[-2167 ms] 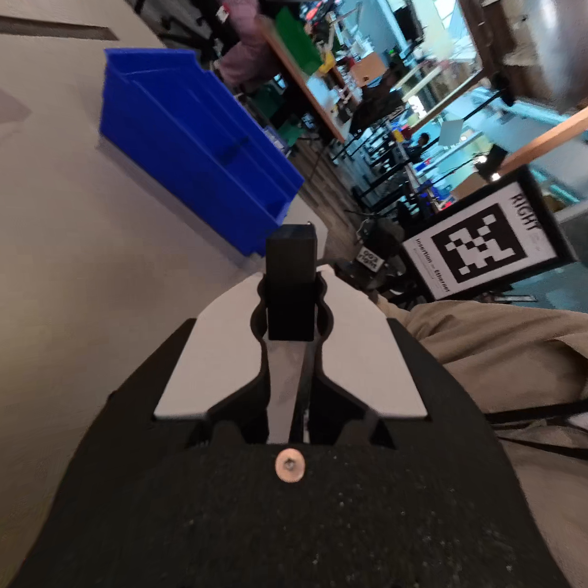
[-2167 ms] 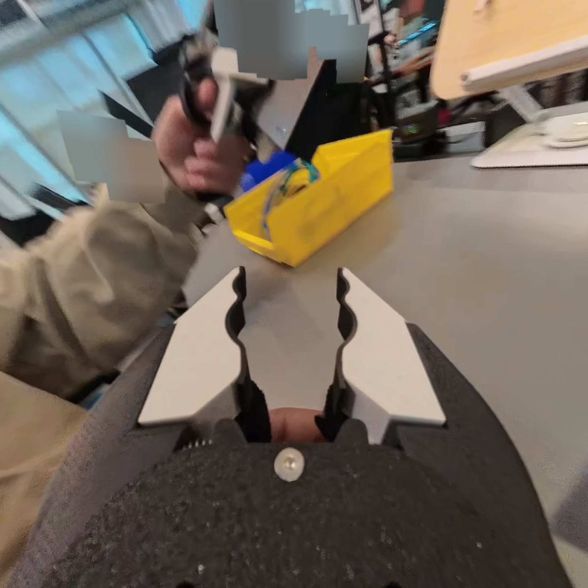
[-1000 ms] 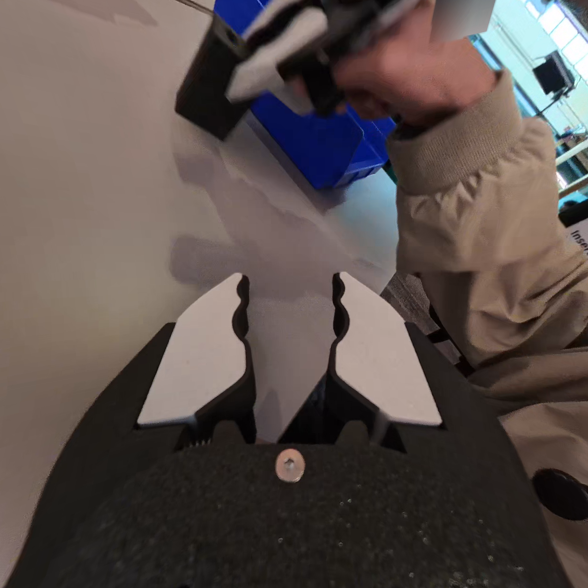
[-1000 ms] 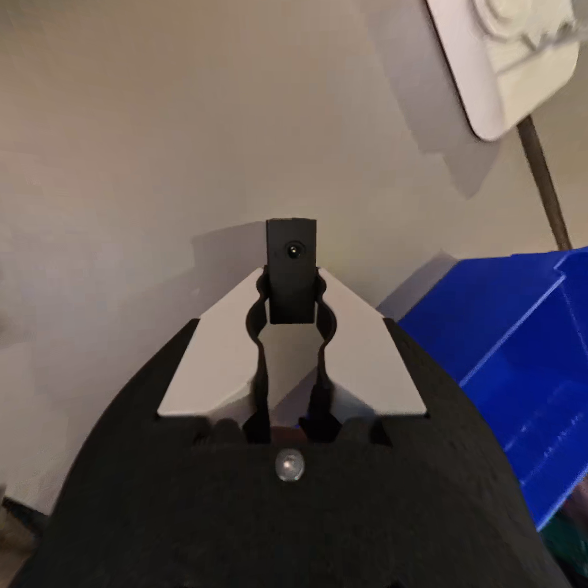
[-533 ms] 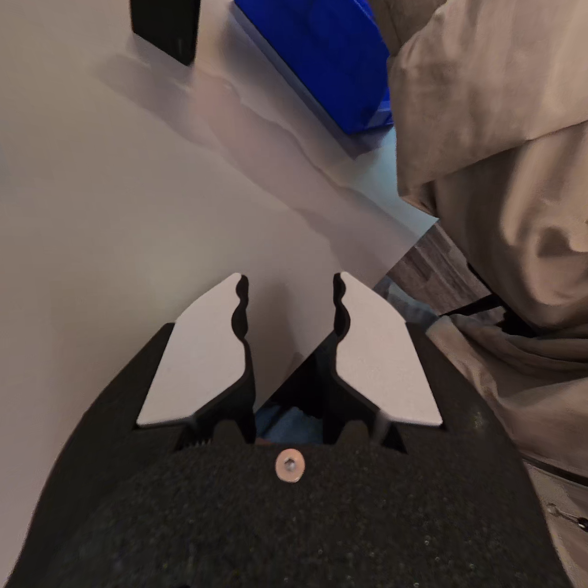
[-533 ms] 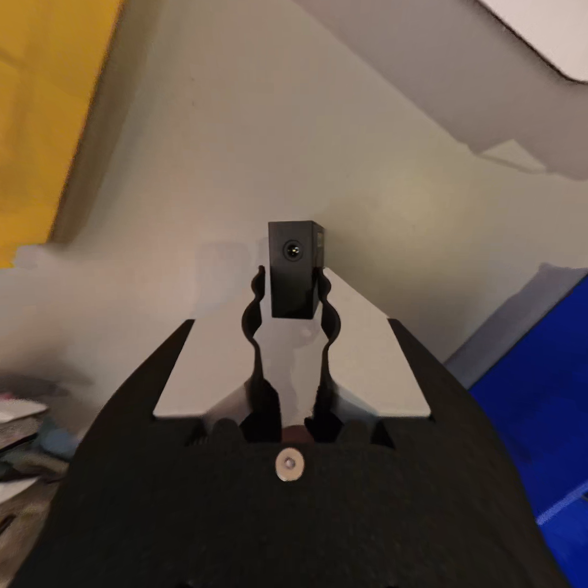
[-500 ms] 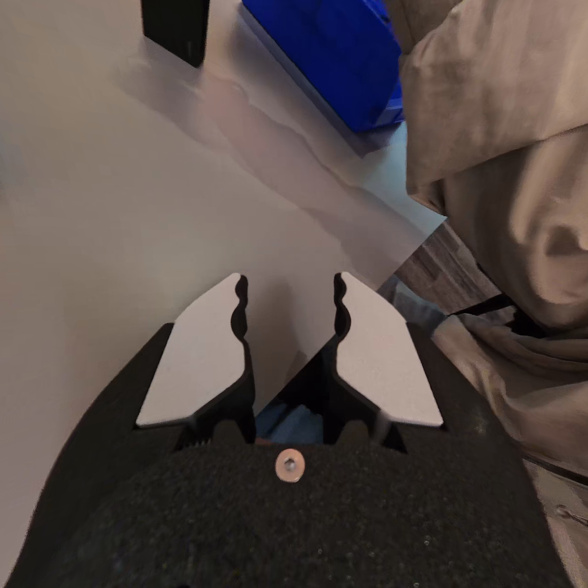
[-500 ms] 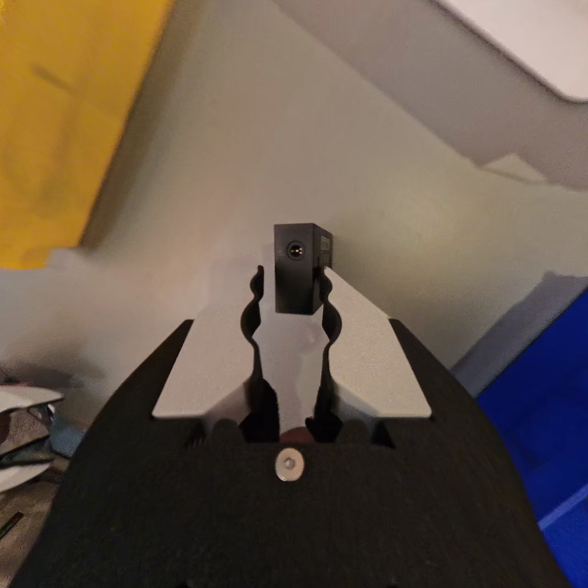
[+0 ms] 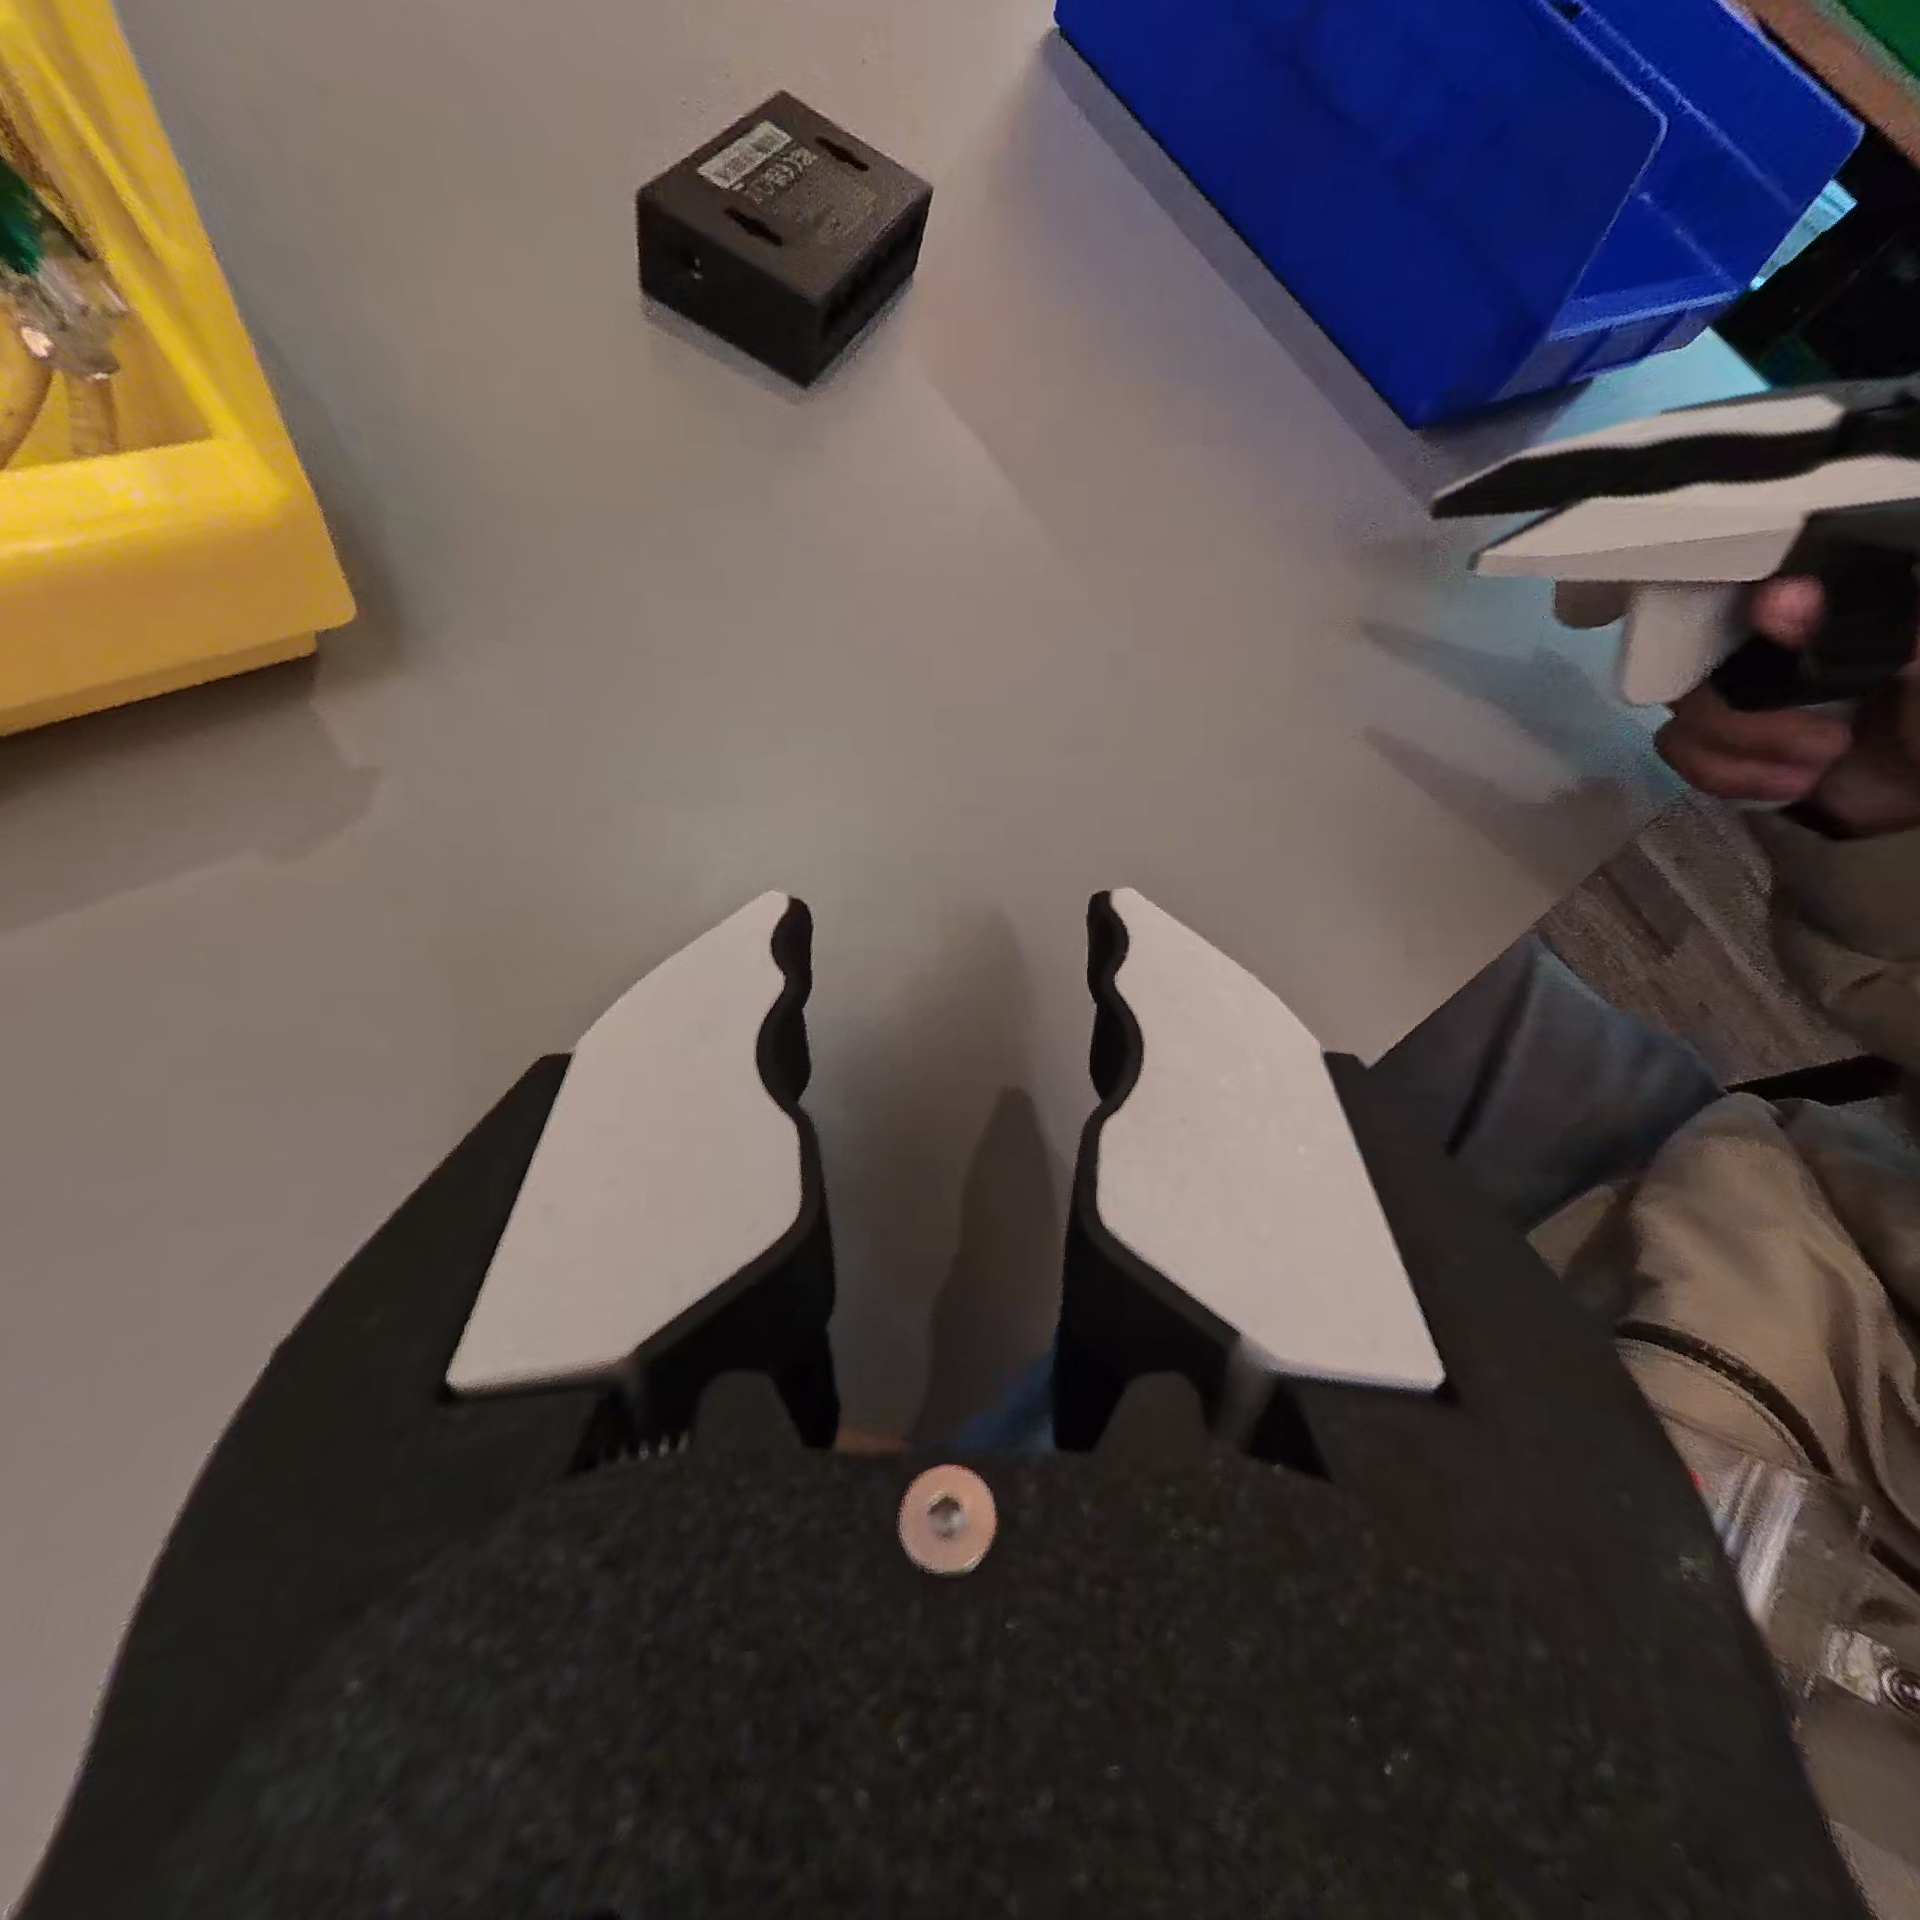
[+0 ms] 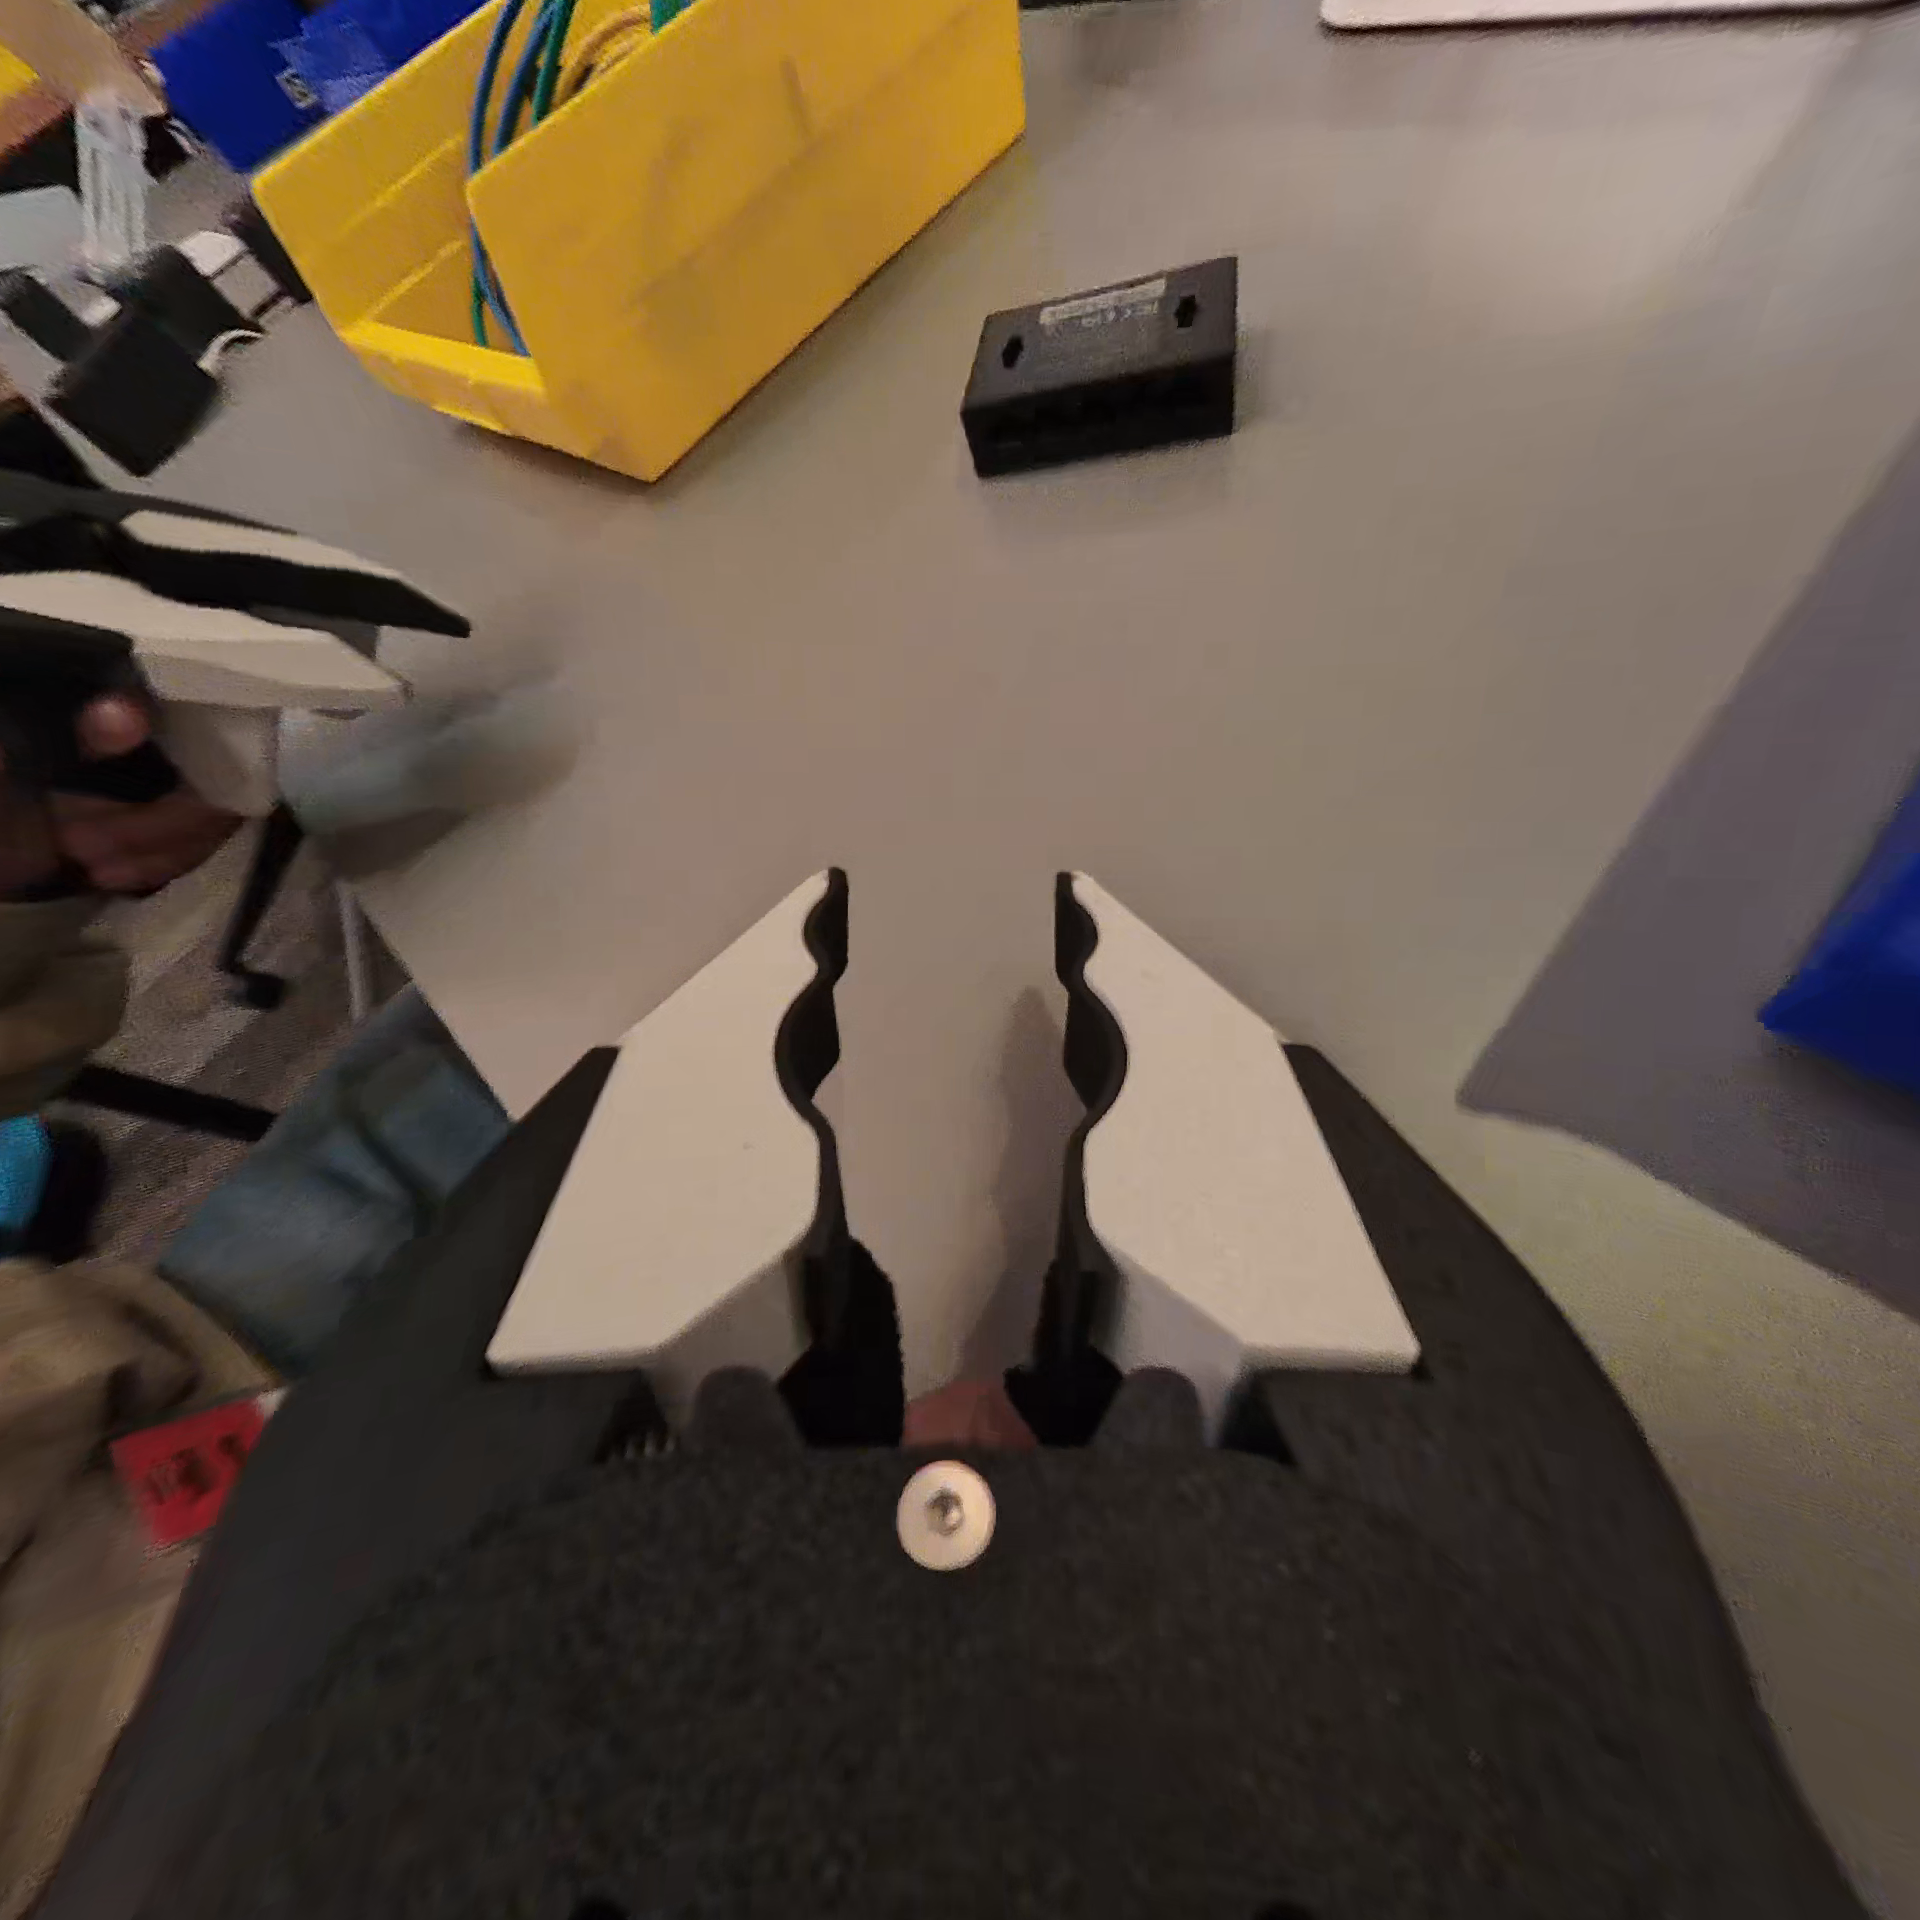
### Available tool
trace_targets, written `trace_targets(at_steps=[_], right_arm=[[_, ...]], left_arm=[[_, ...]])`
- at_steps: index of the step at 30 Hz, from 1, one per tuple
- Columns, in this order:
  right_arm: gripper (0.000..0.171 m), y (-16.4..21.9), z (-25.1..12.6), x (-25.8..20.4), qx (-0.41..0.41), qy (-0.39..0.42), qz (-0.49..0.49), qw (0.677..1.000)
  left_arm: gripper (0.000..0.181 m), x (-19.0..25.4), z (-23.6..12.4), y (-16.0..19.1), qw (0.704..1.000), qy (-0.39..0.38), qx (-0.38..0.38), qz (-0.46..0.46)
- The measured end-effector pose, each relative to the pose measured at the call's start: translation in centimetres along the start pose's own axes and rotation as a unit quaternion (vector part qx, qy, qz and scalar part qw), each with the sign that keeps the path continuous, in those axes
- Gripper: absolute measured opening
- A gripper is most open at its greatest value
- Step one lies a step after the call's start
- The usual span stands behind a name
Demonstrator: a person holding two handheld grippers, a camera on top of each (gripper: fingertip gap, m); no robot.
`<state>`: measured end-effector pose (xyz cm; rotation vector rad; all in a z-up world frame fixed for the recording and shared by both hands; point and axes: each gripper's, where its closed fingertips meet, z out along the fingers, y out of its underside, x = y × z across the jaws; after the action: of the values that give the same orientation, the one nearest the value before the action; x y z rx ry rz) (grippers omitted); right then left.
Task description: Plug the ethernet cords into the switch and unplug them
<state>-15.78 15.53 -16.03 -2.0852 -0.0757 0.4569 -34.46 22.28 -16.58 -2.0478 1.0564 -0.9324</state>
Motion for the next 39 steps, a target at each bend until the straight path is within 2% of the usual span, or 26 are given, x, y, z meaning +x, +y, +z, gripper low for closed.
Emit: trace_targets(at_steps=[4,7,13,16,20,22,24,25,28,30,31,35,39], right_arm=[[0.042,-0.9,-0.7,2.3,0.026,0.011,-0.009,1.0],[0.048,-1.8,-0.8,2.4,0.044,-0.023,0.029,0.998],[0.048,-1.7,-2.6,3.2,0.063,-0.002,0.022,0.998],[0.048,-1.7,-2.7,3.6,0.064,0.001,0.025,0.998],[0.048,-1.0,-2.2,3.6,0.043,-0.001,0.013,0.999],[0.047,-1.2,-2.0,3.5,0.045,0.002,-0.002,0.999],[0.047,-1.3,-1.7,3.3,0.043,-0.004,-0.008,0.999],[0.047,-1.3,-1.4,3.1,0.041,-0.01,-0.008,0.999],[0.047,-1.4,-0.9,2.7,0.038,-0.023,-0.007,0.999],[0.047,-1.4,-0.7,2.5,0.036,-0.028,-0.01,0.999],[0.047,-1.3,-0.6,2.4,0.035,-0.032,-0.011,0.999],[0.046,-1.0,-0.4,2.4,0.024,-0.041,-0.016,0.999],[0.046,-0.8,-0.5,2.6,0.022,-0.042,-0.008,0.999]], left_arm=[[0.051,-0.7,0.6,-0.1,1.0,-0.025,-0.012,0.012],[0.051,-1.4,0.3,-1.9,0.999,-0.03,0.03,-0.009],[0.051,-4.3,-2.2,-3.7,0.994,-0.071,0.085,-0.023],[0.051,-6.5,-3.4,-5.1,0.993,-0.083,0.083,-0.027],[0.04,-11.6,-5.4,-10.2,0.992,-0.12,0.028,0.042],[0.037,-16.1,-6.2,-14.0,0.981,-0.175,0.003,0.084],[0.042,-20.0,-5.9,-17.0,0.968,-0.206,-0.046,0.133],[0.052,-22.0,-5.3,-17.6,0.959,-0.219,-0.091,0.156],[0.057,-26.4,-3.2,-17.9,0.925,-0.23,-0.21,0.217],[0.054,-27.8,-1.9,-17.9,0.911,-0.219,-0.257,0.237],[0.052,-28.0,-1.4,-17.9,0.907,-0.209,-0.271,0.245],[0.021,-28.2,-0.5,-17.9,0.894,-0.182,-0.299,0.281],[0.015,-27.9,-2.1,-18.8,0.865,-0.213,-0.309,0.333]])
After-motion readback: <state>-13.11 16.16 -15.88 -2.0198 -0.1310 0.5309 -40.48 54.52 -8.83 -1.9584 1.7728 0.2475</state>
